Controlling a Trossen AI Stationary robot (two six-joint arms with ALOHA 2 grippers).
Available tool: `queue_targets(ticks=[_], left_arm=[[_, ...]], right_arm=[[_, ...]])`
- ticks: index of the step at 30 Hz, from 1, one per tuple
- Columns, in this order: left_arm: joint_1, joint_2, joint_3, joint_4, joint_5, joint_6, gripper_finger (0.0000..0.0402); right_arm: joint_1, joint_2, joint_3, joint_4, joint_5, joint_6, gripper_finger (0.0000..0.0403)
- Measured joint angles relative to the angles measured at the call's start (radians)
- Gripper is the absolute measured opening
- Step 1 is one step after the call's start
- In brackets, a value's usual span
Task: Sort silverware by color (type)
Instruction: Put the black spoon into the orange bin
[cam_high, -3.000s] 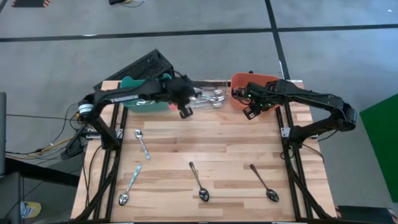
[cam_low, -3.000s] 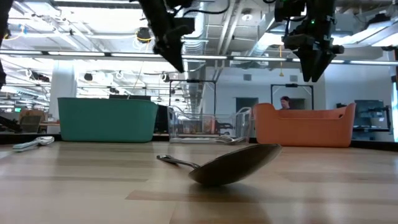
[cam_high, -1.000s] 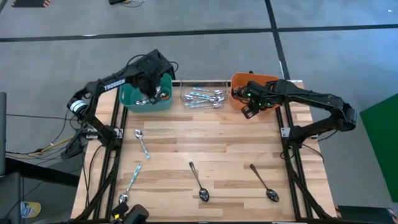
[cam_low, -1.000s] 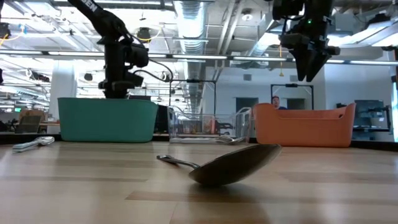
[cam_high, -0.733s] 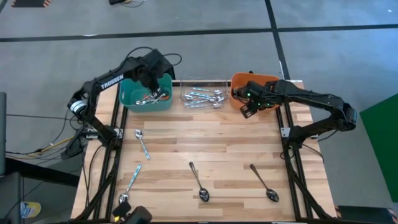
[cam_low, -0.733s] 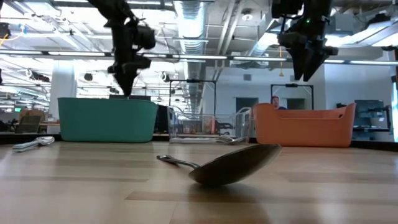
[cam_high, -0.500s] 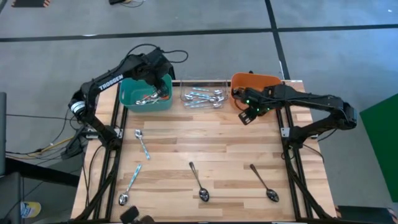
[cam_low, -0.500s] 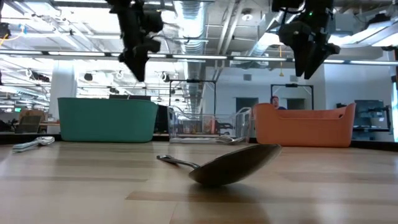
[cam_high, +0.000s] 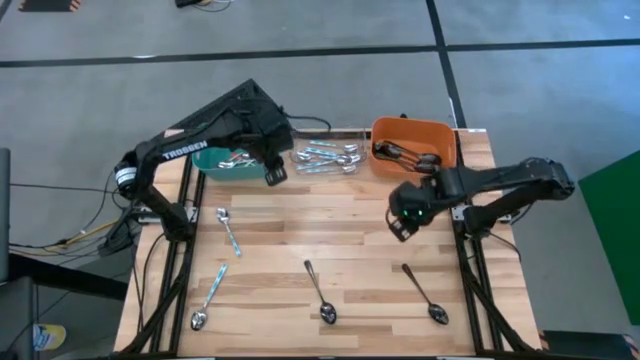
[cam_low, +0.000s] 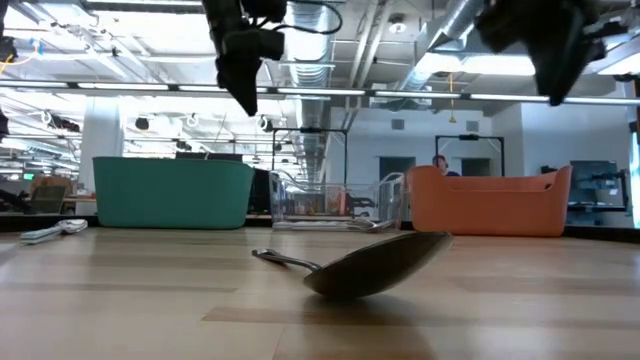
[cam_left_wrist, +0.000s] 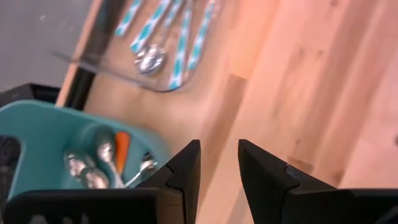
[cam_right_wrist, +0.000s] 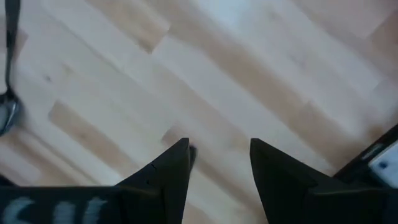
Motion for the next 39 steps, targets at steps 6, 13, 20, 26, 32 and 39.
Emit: queue_targets(ticks=[6, 13, 20, 26, 32, 39], left_arm=[[-0.068, 0.0, 0.0, 0.0, -0.001, 0.0, 0.0096], [-0.084, 0.0, 0.0, 0.0, -0.033, 0.002, 0.0096], [-0.084, 0.0, 0.0, 0.0, -0.035, 0.003, 0.0096], [-0.083, 0.0, 0.0, 0.0, -0.035, 0.003, 0.0096], [-0.083, 0.0, 0.0, 0.0, -0.035, 0.003, 0.0096], [-0.083, 0.0, 0.0, 0.0, -0.035, 0.004, 0.0096]], right_arm=[[0.183, 0.0, 0.0, -0.021, -0.002, 0.185, 0.0189], [0.368, 0.043, 0.0, -0.055, -0.004, 0.424, 0.0189], [0.518, 0.16, 0.0, -0.008, -0.063, 0.468, 0.0189], [0.591, 0.272, 0.0, 0.066, -0.125, 0.468, 0.0189], [0.631, 0.344, -0.014, 0.192, -0.133, 0.519, 0.0189], [0.659, 0.34, -0.139, 0.281, -0.2, 0.679, 0.0189]])
